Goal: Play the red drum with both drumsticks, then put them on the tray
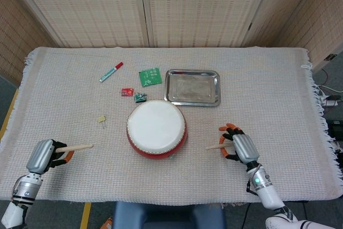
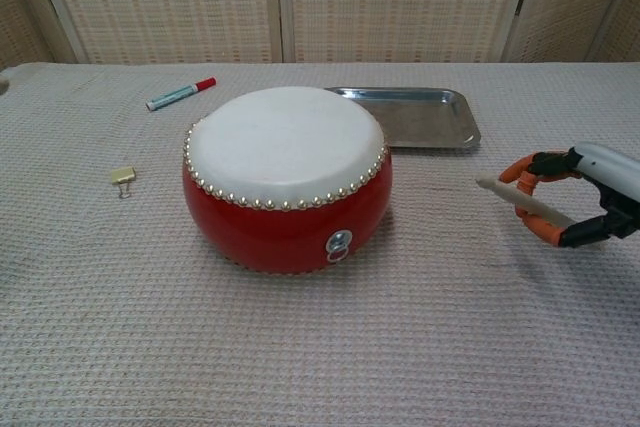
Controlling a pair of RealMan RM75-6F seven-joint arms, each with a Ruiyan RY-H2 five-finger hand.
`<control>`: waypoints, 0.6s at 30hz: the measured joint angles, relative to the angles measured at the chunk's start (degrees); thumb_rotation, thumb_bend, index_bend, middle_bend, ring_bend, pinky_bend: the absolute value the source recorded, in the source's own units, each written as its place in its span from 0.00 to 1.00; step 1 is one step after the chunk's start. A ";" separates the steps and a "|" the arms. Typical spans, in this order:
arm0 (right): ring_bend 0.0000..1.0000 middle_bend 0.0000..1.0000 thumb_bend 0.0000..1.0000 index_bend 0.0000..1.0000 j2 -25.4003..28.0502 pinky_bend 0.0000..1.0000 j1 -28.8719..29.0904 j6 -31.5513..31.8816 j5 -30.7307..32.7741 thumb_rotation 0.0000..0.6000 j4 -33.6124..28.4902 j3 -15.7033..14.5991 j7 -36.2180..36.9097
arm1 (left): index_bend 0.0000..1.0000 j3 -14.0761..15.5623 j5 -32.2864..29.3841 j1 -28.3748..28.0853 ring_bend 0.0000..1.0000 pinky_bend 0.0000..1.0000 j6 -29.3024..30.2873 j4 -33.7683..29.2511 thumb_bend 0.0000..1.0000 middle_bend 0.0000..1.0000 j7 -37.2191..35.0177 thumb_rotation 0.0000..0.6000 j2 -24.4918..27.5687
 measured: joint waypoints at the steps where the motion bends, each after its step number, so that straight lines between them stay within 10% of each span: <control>1: 0.18 0.33 0.40 0.64 0.23 0.19 -0.01 0.13 -0.06 1.00 0.02 0.42 3.06 | 1.00 0.00 0.01 0.02 1.00 1.00 0.05 -0.11 0.41 1.00 0.02 1.00 0.03; 18: 0.35 0.44 0.40 0.65 2.84 0.35 1.51 -2.33 -5.83 1.00 10.36 2.37 72.29 | 1.00 0.35 0.63 0.43 1.00 1.00 0.97 -2.34 0.41 1.00 1.37 1.00 0.98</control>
